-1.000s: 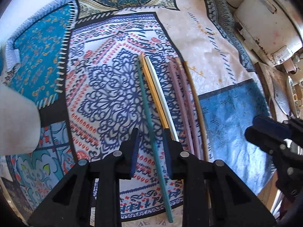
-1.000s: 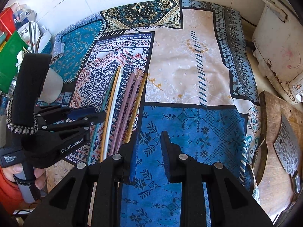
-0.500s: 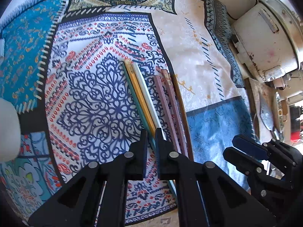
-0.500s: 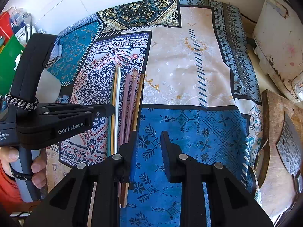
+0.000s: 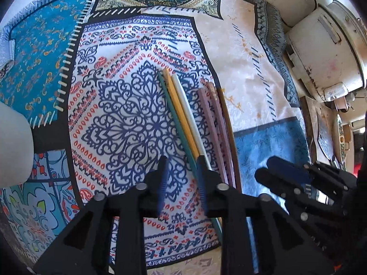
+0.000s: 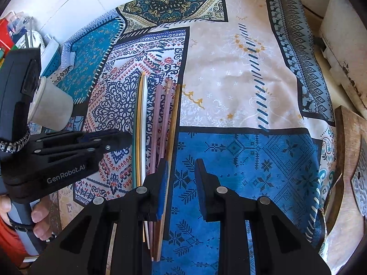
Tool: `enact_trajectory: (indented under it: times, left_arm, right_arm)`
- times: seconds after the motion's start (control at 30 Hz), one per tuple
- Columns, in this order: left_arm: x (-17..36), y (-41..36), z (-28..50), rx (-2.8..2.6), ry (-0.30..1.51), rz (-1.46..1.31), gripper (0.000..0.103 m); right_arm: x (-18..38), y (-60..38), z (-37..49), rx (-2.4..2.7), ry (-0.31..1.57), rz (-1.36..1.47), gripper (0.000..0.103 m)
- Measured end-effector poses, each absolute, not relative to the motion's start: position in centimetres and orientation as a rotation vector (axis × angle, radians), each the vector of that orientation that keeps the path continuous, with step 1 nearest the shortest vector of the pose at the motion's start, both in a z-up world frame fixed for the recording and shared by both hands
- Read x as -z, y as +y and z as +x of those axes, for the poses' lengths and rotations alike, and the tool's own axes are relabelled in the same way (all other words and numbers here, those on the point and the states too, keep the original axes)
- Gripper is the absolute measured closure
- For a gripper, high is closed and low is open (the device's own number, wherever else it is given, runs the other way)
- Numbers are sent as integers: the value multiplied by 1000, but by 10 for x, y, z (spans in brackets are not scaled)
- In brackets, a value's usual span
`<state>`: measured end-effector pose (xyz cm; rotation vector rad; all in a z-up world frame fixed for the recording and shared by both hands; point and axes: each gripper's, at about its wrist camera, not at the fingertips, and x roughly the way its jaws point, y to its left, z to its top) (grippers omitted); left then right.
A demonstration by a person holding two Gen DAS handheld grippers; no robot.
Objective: Organize utensils
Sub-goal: 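Close the left gripper on the teal chopstick while the right grasps a brown wooden chopstick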
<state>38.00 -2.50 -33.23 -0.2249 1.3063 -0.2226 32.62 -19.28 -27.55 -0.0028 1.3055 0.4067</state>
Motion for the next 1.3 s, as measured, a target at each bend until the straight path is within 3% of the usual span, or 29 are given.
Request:
enact_trajectory:
  times: [0.17, 0.27, 0.53, 0.73, 1.3]
  left_arm:
    - [332, -41, 392, 194, 1288, -150, 79]
    - [332, -43, 401, 216, 1290, -164, 93]
    - [327, -43, 421, 269, 1272, -175, 99]
    - [321, -62, 413, 283, 1265, -45, 99]
    - [331, -38, 392, 161, 1292, -204, 92]
  right_arm:
    - [274, -198, 327, -407, 1300, 1, 82]
    - [272, -201, 327, -405, 1296, 5, 82]
    - [275, -213, 331, -386, 1301, 36, 82]
    - [271, -216, 329, -390, 1294, 37, 82]
    - [272, -210, 335, -406, 1294, 16, 82]
